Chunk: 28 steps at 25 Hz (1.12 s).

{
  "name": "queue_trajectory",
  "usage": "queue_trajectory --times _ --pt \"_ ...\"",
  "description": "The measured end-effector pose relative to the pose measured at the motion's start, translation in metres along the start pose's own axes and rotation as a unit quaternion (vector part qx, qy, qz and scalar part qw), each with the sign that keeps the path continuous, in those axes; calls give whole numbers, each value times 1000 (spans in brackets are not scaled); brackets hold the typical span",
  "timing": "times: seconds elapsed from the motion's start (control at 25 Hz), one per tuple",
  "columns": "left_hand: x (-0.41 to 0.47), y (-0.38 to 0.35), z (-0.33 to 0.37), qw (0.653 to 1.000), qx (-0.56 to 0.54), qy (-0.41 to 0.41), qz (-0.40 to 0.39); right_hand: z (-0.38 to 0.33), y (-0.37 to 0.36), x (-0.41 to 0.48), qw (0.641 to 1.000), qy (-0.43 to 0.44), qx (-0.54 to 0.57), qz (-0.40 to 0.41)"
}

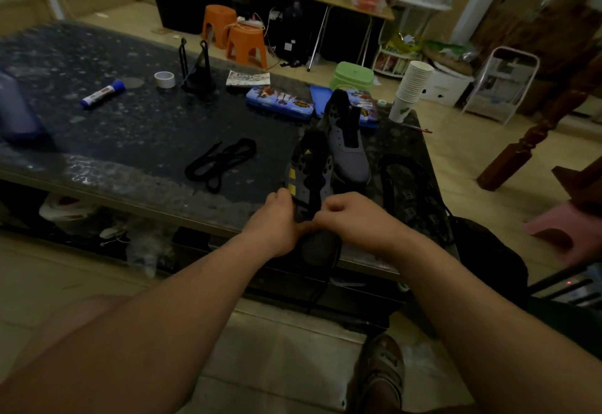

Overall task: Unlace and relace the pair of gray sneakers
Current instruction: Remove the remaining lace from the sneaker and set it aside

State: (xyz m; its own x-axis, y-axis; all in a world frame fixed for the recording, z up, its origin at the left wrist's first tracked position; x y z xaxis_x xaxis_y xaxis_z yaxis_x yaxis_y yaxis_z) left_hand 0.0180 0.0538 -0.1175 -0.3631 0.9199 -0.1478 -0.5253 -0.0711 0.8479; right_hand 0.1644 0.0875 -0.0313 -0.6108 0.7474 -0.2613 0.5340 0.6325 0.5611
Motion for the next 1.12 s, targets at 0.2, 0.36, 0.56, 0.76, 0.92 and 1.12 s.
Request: queue_trajectory --times 0.2,0.36,0.56,0.76,0.92,1.12 --pt "-1 4 4 1000 -19 12 -8 10 -3 -70 992 10 120 -40" --pt "-8 14 3 996 -81 22 -27 56 -3 -55 981 -45 118 146" --pt "-21 25 13 993 -114 41 -1 56 -1 -6 948 -30 -163 273" --pt "-21 23 21 996 -68 47 26 50 0 -3 916 10 -221 333" --pt "-20 29 25 987 -152 50 -10 55 0 9 936 38 -218 273" --pt "-54 35 29 924 -349 92 -130 58 -5 11 961 26 -125 245"
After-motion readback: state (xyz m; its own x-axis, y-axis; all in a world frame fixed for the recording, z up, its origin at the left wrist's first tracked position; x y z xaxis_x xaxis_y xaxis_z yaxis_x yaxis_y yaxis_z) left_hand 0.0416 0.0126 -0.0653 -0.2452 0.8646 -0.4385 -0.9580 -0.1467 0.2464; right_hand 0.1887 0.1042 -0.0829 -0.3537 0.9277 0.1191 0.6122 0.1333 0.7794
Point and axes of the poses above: each hand's wrist, its own x-axis towards the middle knuckle, its own y-axis out of the back of the hand, z = x × y, the point moved 4 cm from there along x, towards the middle knuckle, and after that the axes turned 8 degrees about x, right-handed, at the moved point
